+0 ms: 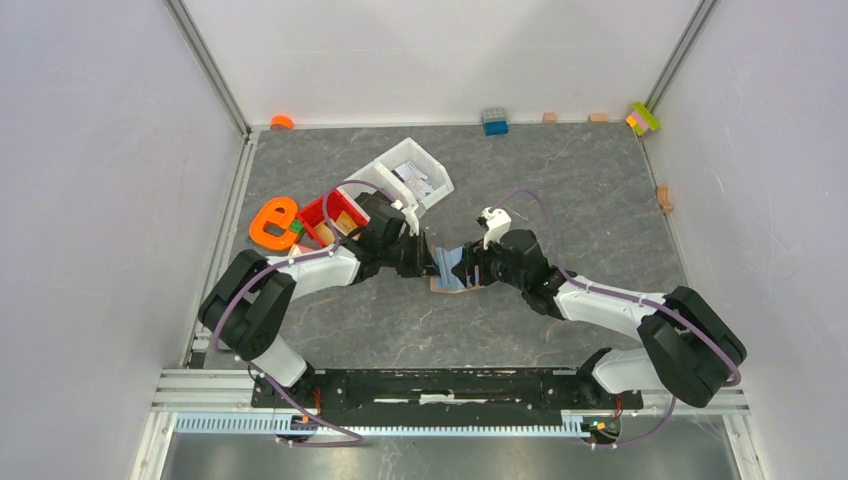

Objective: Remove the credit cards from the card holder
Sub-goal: Open the card holder at the center of the board.

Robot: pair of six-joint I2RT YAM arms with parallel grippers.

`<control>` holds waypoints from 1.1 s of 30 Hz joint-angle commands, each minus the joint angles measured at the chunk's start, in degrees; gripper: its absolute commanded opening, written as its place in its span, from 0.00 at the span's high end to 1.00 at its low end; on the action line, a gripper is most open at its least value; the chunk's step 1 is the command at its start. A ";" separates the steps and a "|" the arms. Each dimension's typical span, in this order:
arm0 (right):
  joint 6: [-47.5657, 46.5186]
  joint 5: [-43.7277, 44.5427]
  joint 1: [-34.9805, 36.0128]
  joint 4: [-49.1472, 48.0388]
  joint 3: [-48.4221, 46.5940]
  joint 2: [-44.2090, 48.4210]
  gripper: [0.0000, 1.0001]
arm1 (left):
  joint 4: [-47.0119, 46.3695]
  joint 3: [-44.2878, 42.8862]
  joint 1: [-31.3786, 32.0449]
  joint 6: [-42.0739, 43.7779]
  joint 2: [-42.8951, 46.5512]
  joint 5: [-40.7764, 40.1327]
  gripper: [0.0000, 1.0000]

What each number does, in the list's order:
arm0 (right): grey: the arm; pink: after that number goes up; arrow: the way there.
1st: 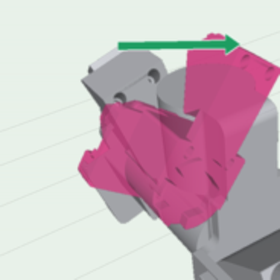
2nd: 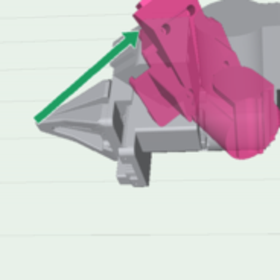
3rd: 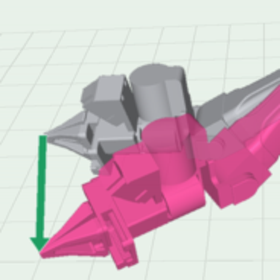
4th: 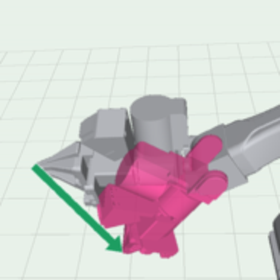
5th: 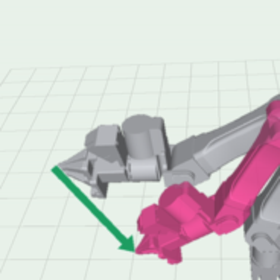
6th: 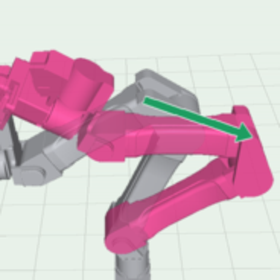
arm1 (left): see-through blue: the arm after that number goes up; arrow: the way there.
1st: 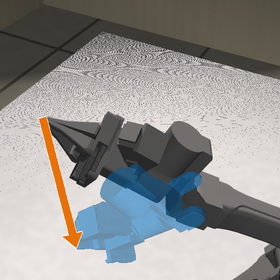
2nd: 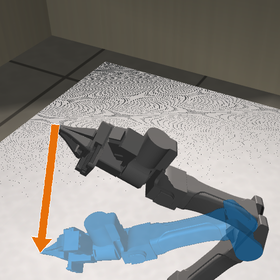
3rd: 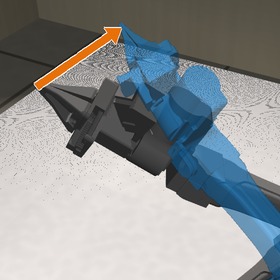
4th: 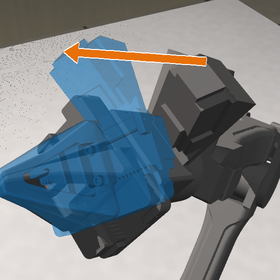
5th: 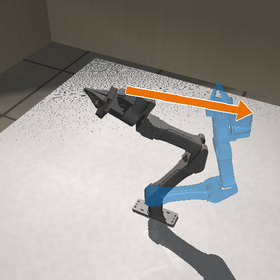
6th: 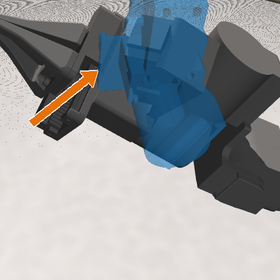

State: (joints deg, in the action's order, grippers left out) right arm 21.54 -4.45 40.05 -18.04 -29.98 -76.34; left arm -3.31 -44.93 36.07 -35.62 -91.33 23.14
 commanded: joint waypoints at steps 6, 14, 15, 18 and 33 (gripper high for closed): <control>-4.20 3.93 1.84 0.40 -0.18 3.55 0.37 | -1.17 -1.58 -0.03 0.05 -0.05 1.65 0.84; -5.68 3.22 4.62 0.69 -2.24 0.42 0.43 | -1.17 -1.66 0.00 0.08 -0.16 1.83 0.84; -5.74 3.29 4.90 0.87 -2.57 -0.07 0.43 | -1.17 -1.67 -0.04 0.10 -0.16 1.83 0.84; -6.02 3.48 5.55 1.19 -3.14 -1.31 0.43 | -1.17 -1.70 -0.04 0.08 -0.16 1.83 0.84; -7.00 3.13 7.16 1.78 -4.85 -4.01 0.37 | -1.17 -1.66 -0.04 0.06 -0.11 1.83 0.84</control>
State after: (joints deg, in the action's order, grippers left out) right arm 15.51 -1.85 46.78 -15.33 -32.77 -80.05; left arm -3.11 -44.95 36.07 -35.62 -91.35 23.14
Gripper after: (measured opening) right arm 0.619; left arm 0.157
